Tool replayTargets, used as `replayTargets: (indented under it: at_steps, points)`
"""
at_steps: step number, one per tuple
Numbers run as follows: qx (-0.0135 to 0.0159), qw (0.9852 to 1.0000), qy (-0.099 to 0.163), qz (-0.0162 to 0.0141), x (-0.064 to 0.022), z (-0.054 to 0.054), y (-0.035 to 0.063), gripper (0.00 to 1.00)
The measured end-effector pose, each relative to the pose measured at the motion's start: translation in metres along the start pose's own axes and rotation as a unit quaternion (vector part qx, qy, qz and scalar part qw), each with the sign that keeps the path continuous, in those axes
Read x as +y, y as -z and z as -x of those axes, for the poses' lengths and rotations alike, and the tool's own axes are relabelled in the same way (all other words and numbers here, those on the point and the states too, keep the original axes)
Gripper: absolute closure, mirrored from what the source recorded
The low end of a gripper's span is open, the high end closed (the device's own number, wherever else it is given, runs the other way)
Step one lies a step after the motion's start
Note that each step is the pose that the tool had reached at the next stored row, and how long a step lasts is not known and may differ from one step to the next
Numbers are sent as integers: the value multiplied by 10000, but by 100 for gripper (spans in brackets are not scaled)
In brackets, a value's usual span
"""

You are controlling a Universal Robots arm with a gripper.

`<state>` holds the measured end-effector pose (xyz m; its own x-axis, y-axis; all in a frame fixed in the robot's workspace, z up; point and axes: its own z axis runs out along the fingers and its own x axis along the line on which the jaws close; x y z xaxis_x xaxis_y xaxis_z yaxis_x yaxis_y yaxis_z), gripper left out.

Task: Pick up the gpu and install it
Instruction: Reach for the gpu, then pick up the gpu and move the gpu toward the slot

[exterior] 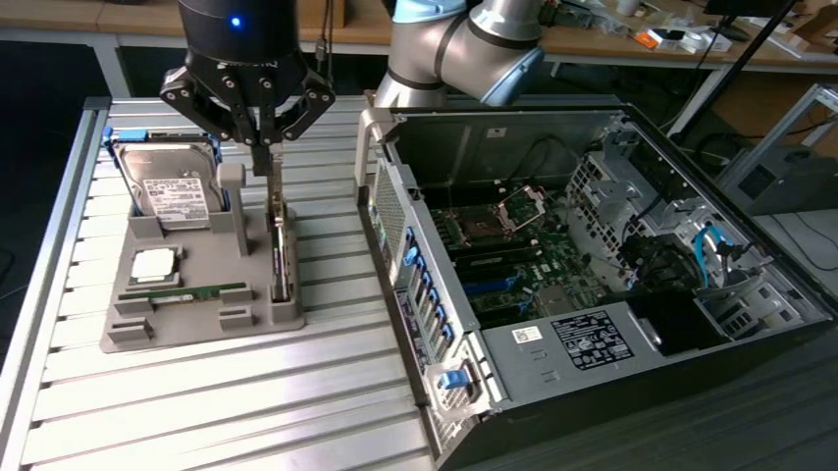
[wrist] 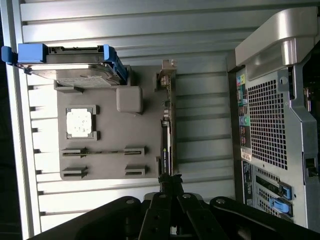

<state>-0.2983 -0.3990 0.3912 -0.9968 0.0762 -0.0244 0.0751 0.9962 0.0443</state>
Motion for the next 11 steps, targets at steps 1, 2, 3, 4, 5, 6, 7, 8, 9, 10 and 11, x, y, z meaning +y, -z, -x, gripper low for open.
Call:
replayTargets:
  at_steps: [1, 2, 3, 4, 5, 6, 7, 8, 9, 10, 11]
  points:
    - [0, 10000, 0, 0, 0, 0, 0, 89]
    - [0, 10000, 0, 0, 0, 0, 0, 89]
    - [0, 10000, 0, 0, 0, 0, 0, 89]
    - [0, 10000, 0, 0, 0, 0, 0, 89]
    - [0, 10000, 0, 0, 0, 0, 0, 89]
    - [0, 10000, 0, 0, 0, 0, 0, 89]
    - [0, 10000, 0, 0, 0, 0, 0, 89]
    - [0, 10000, 0, 0, 0, 0, 0, 89]
    - [0, 10000, 0, 0, 0, 0, 0, 89]
    - [0, 10000, 0, 0, 0, 0, 0, 89]
    - [0, 10000, 0, 0, 0, 0, 0, 89]
